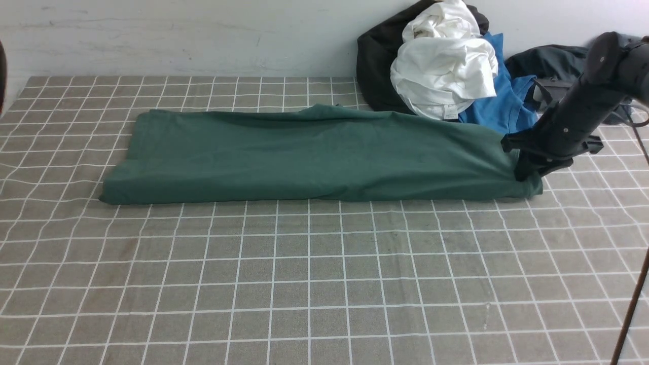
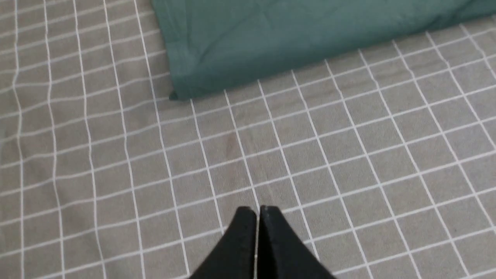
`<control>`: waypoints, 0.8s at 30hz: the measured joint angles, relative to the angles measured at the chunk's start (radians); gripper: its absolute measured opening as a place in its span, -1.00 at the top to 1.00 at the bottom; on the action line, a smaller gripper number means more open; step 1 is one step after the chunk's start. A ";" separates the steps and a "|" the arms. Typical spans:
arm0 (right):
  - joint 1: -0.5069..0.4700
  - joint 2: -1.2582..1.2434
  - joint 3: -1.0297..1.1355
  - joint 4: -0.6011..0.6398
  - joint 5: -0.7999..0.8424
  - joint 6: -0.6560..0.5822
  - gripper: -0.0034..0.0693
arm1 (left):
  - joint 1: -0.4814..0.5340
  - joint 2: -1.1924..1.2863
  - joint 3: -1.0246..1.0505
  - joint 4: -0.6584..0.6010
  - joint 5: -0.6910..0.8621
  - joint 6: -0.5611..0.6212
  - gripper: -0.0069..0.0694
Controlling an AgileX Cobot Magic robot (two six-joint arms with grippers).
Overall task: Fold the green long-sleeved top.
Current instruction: Use the right arm to clamp the right edge of the fabric, then use the right arm to drag the right edge of the fabric to the left and folds it over the left edge
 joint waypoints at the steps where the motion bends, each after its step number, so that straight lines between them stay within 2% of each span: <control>1: 0.000 0.000 0.000 -0.017 -0.008 0.014 0.12 | 0.000 0.000 0.017 0.006 -0.006 -0.006 0.84; 2: 0.000 0.000 0.000 -0.017 -0.008 0.014 0.12 | 0.000 0.000 0.020 0.007 -0.010 -0.007 0.84; 3: 0.000 0.001 0.000 -0.033 -0.025 0.039 -0.10 | 0.000 0.000 0.038 0.010 -0.020 -0.011 0.84; 4: 0.000 0.002 0.000 -0.038 -0.031 0.056 -0.19 | 0.000 0.000 0.048 0.012 -0.031 -0.014 0.84; 5: 0.000 0.010 0.000 -0.041 -0.042 0.083 -0.36 | 0.000 0.000 0.057 0.013 -0.053 -0.014 0.84; 7: -0.001 0.022 0.000 -0.030 -0.046 0.095 -0.51 | 0.000 0.000 0.063 0.013 -0.075 -0.015 0.84; 8: -0.001 0.032 -0.002 -0.015 -0.047 0.100 -0.58 | 0.000 0.000 0.068 0.013 -0.094 -0.018 0.84; 11: -0.003 0.035 -0.007 0.019 -0.047 0.101 -0.57 | 0.000 0.000 0.068 0.014 -0.105 -0.021 0.84; 16: -0.008 0.035 -0.009 0.093 -0.027 0.069 0.12 | 0.000 0.000 0.068 0.017 -0.110 -0.021 0.84; 17: -0.008 0.030 -0.007 0.104 -0.007 0.053 0.42 | 0.000 0.000 0.068 0.017 -0.110 -0.021 0.84; 19: -0.008 0.007 0.000 0.109 0.020 0.019 0.72 | 0.000 0.000 0.068 0.017 -0.110 -0.021 0.84; 21: -0.009 -0.030 0.002 0.113 0.036 -0.006 0.82 | 0.000 0.000 0.068 0.017 -0.110 -0.021 0.84; 24: -0.030 -0.136 0.002 0.108 0.047 -0.027 0.84 | 0.000 0.000 0.068 0.017 -0.091 -0.021 0.84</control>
